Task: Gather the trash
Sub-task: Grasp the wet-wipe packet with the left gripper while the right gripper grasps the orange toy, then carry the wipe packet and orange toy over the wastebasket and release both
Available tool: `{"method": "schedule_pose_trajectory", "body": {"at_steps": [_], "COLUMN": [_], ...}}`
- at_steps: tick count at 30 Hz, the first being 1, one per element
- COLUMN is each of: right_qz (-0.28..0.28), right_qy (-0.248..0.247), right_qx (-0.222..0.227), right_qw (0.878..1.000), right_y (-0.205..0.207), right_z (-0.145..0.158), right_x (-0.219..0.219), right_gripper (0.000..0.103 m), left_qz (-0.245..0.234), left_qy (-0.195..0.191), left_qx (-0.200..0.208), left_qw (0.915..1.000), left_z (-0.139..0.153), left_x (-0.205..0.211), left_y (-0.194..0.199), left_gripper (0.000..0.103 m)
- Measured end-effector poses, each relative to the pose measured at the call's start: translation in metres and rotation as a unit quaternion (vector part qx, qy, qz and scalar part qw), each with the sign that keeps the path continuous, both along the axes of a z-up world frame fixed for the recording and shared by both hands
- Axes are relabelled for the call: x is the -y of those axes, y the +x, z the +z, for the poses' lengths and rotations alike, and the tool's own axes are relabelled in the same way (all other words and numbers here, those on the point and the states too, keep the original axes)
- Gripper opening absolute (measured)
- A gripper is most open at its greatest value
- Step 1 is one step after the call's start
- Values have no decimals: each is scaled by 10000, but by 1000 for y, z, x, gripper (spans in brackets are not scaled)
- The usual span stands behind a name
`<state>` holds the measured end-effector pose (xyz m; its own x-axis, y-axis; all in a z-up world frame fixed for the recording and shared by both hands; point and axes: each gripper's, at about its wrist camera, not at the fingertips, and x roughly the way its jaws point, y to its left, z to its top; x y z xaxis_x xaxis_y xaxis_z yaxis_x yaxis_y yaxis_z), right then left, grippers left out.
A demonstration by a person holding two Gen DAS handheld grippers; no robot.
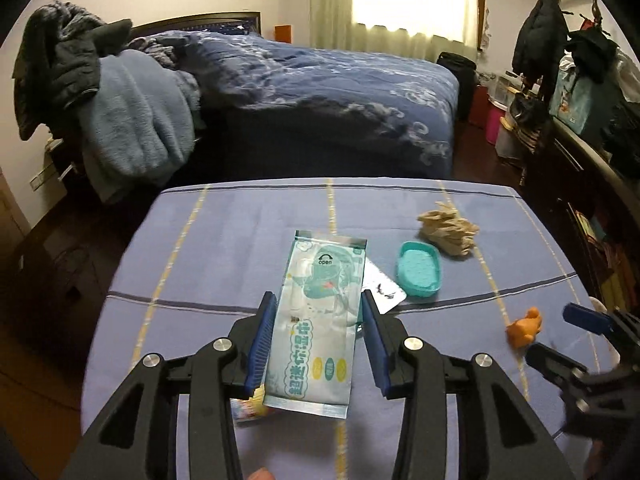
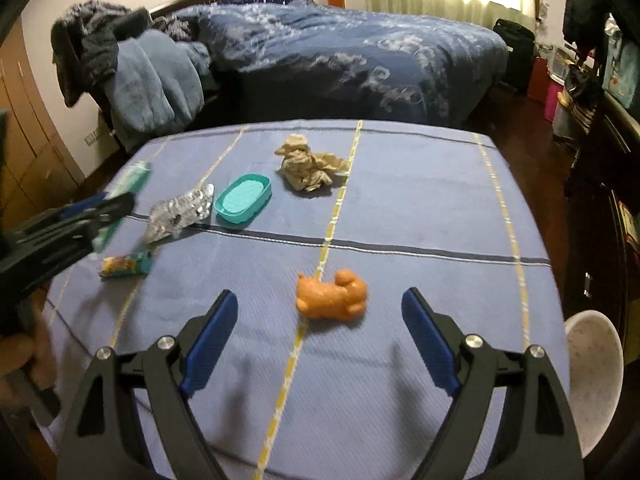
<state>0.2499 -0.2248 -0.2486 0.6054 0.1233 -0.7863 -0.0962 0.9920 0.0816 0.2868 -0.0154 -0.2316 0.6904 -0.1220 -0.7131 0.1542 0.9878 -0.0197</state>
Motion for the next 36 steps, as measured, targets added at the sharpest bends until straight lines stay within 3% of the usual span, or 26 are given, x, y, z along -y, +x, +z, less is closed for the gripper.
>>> {"method": "schedule_pose_trajectory", "body": {"at_steps": [5,7,10,22,30,36], "right_qz": [-31,-8,40,-20,-839,-1600], "right_qy": [-198,-265,-462,-164,-88,-186], "right_qx": [-174,-276,-222,63,144,279], "right_qw": [9996,9993,9987,9998,9963,9865], "right_y": [16,20,20,-13,-85,-141], "right_z": [-14,-19,-23,-7,6,14], "right_x": [-10,-13,-20,-4,66,129], "right_gripper": [82,62,44,42,42,43], "left_qz": [17,5,-30,-491,-1272,-2113], "left_qy": [-42,-71,-83,-72,-132,-144], "left_qx": [-27,-31,-31,-46,-8,28], "left_qw": [10000,10000,10000,9988,9918,9773], "left_z": [-1,-2,-2,4,15,20], "left_x": [-7,-7,-5,33,110,191], "left_y": [-4,-4,-7,-25,-47,-73], "left_gripper": [43,43,44,44,44,44]}}
